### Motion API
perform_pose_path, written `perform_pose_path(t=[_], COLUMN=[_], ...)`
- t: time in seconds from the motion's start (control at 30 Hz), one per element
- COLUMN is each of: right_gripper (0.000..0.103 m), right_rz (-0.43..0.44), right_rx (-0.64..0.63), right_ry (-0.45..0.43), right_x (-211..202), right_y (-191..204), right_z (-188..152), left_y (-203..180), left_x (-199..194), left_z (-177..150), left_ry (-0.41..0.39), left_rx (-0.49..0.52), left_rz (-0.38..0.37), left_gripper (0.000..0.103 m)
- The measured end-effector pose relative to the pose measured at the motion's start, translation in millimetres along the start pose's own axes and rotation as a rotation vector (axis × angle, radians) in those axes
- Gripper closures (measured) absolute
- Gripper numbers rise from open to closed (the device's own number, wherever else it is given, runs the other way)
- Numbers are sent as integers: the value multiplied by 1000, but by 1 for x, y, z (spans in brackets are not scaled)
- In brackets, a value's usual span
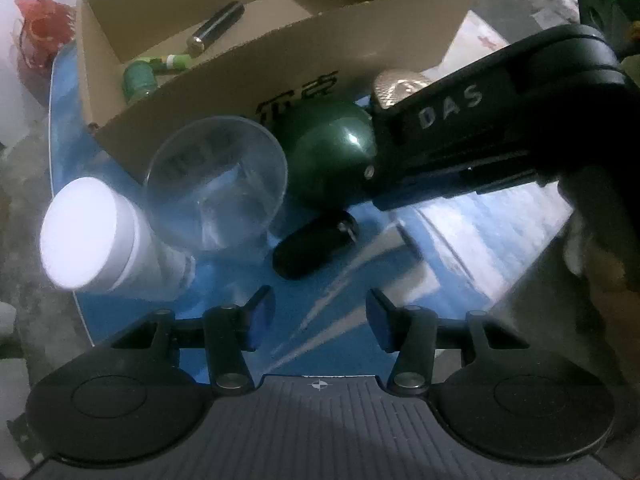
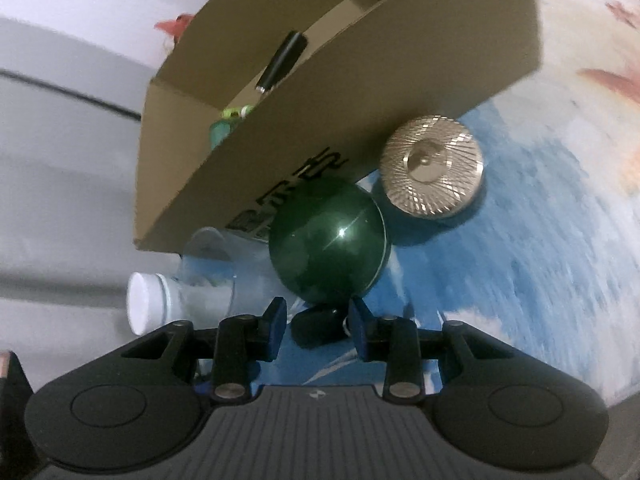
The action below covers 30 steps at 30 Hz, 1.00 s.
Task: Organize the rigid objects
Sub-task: 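Move the right gripper back toward the black oval object on the mat, then close the right gripper on the black oval object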
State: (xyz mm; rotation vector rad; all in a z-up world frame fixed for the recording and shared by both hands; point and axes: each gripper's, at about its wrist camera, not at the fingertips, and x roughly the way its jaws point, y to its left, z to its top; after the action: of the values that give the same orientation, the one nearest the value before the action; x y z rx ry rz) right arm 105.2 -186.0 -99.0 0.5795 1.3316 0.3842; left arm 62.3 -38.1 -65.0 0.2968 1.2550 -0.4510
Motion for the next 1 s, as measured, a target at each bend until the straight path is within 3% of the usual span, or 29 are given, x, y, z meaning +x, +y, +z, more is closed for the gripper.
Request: perform_pose_path(t=[0.27, 0.5, 0.67, 1.0], right_gripper=[67, 69, 69, 68], right_rz=[-6, -11, -41, 4], right_rx=[-43, -21, 38, 207], right_ry=[17, 23, 11, 18], right_x=[20, 13, -5, -12], right_y=[-3, -14, -37, -68], right_z=[-9, -20, -26, -27], left_y=[-7, -17, -32, -33], left_x=[17, 20, 14, 11], left_z=[3, 2, -4, 5], left_ry=[-41, -44, -32, -68], left_rx=[-15, 13, 84, 160], left_rz=[67, 19, -53, 20], left_gripper=[53, 54, 54, 54])
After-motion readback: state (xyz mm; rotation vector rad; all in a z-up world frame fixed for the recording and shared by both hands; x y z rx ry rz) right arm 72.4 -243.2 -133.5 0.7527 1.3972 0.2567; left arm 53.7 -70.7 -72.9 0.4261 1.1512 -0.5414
